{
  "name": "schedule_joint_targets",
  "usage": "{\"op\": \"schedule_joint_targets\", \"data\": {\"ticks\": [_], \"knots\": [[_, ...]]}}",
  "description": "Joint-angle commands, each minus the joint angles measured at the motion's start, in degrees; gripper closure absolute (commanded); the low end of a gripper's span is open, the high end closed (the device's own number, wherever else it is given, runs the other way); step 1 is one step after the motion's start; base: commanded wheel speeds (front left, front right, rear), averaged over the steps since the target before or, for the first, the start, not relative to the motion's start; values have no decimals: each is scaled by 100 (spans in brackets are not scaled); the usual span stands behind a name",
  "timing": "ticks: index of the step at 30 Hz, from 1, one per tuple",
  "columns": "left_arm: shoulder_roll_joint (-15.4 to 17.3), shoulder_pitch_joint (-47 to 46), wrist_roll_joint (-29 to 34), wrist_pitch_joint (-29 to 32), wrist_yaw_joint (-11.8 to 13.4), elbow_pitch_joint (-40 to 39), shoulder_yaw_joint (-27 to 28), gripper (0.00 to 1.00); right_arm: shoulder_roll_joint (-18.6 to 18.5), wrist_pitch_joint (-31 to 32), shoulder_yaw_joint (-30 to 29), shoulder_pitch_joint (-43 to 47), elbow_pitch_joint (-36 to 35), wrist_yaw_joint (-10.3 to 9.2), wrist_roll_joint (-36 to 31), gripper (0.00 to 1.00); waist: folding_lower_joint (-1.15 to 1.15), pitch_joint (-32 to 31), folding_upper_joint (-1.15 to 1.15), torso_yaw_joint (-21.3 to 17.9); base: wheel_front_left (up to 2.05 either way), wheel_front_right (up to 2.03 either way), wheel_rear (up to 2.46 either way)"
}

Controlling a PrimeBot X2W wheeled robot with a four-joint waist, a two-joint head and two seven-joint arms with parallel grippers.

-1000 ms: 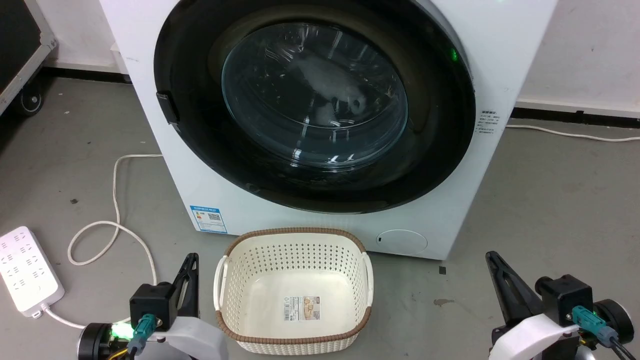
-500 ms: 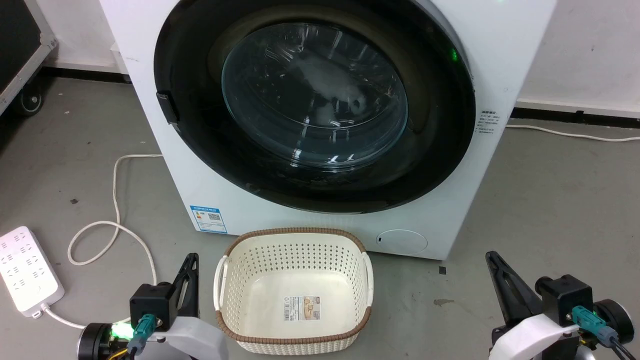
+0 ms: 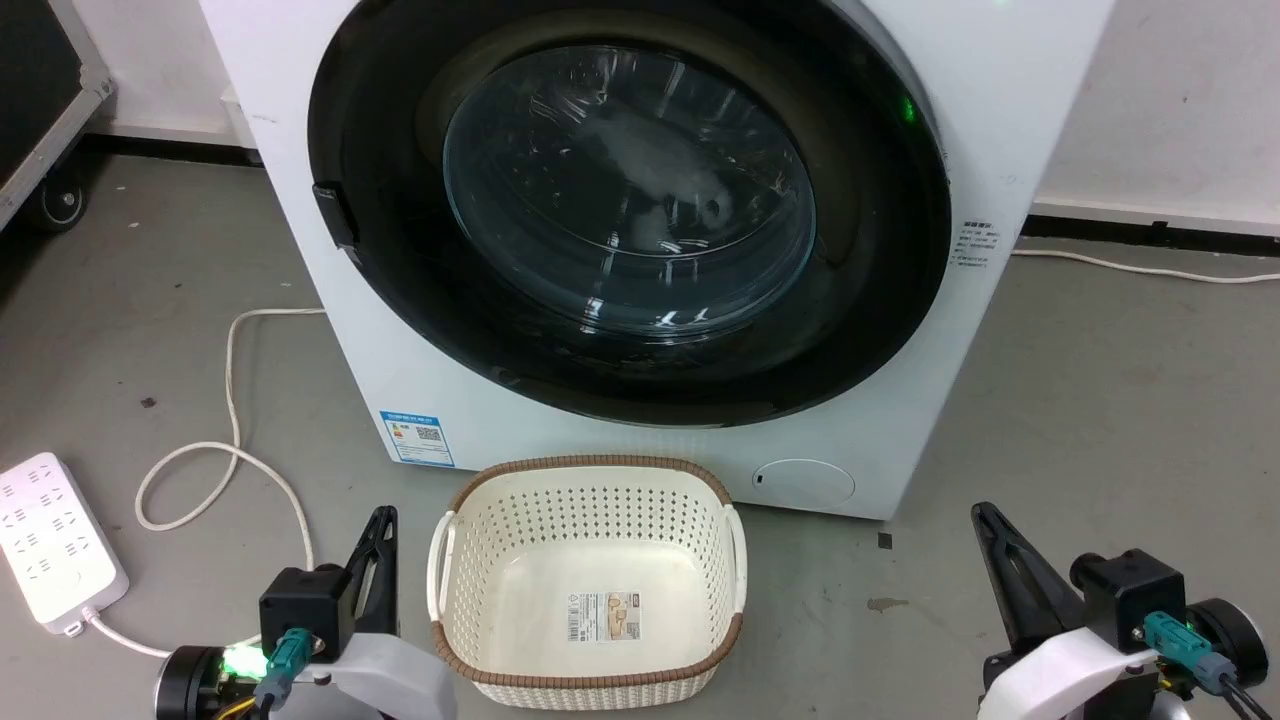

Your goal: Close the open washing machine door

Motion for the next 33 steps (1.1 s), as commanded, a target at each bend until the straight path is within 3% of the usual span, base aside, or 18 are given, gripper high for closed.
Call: {"op": "schedule_joint_targets", "data": {"ticks": [1, 33], "knots": [[-1, -86, 10, 2, 16, -24, 14, 100, 26, 3, 1, -79, -32, -4, -29, 100, 0, 0, 0, 0, 0, 0, 0], [-1, -86, 10, 2, 16, -24, 14, 100, 26, 3, 1, -79, -32, -4, -29, 100, 0, 0, 0, 0, 0, 0, 0]]}}
